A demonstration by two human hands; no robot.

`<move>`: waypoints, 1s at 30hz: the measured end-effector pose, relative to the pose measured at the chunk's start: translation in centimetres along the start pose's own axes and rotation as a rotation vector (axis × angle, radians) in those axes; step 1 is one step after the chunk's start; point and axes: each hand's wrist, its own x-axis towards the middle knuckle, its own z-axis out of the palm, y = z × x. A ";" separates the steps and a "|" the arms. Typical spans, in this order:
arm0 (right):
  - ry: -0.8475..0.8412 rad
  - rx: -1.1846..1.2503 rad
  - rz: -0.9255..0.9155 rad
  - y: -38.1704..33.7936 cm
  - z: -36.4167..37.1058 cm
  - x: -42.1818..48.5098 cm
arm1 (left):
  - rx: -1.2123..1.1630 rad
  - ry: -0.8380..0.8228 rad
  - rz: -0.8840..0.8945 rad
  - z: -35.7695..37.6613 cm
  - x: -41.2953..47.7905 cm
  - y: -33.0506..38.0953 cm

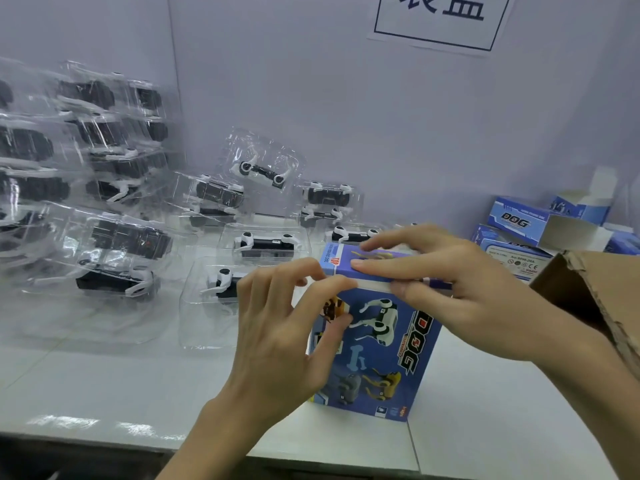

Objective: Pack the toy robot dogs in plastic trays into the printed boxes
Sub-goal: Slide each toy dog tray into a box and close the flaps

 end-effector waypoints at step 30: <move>0.309 0.426 0.036 2.9 -0.4 -3.0 | -0.106 -0.111 0.032 2.6 2.9 4.8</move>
